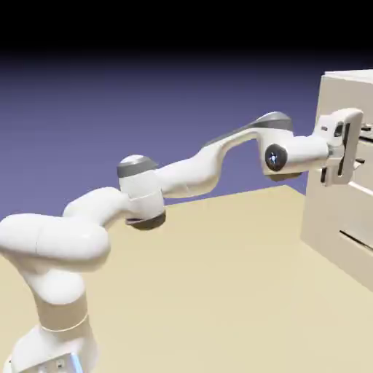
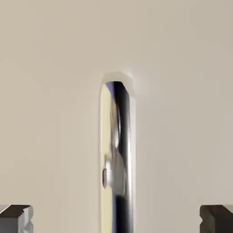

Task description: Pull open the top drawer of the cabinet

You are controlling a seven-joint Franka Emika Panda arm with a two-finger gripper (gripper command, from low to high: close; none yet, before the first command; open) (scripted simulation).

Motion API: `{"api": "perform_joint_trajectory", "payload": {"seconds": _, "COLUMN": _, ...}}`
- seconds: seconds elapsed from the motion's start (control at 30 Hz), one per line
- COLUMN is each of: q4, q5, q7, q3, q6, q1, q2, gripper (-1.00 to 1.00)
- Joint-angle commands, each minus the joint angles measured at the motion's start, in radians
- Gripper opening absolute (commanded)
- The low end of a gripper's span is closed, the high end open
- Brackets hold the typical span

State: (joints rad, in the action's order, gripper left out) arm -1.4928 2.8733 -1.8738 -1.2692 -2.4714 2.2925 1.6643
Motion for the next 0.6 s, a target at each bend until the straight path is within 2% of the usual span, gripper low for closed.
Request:
{"api": "perform_joint_trajectory", "payload": {"seconds": 0.0, "q4": 0.036, "q5": -0.002, "q7": 0.005, "q3": 0.001, "q6": -0.015, "q1": 0.02, "q2": -0.004, "gripper": 0.0}}
{"api": "perform_joint_trajectory", "payload": {"seconds": 0.13, "q4": 0.18, "q5": -0.009, "q7": 0.025, "q3": 0.004, "q6": -0.076, "q1": 0.101, "q2": -0.02, "gripper": 0.0}}
{"api": "perform_joint_trajectory", "payload": {"seconds": 0.17, "q4": 0.18, "q5": -0.009, "q7": 0.025, "q3": 0.004, "q6": -0.076, "q1": 0.101, "q2": -0.02, "gripper": -1.0}}
{"api": "perform_joint_trajectory", "payload": {"seconds": 0.57, "q4": -0.219, "q5": 0.007, "q7": -0.025, "q3": -0.004, "q6": 0.092, "q1": -0.124, "q2": 0.025, "gripper": -1.0}}
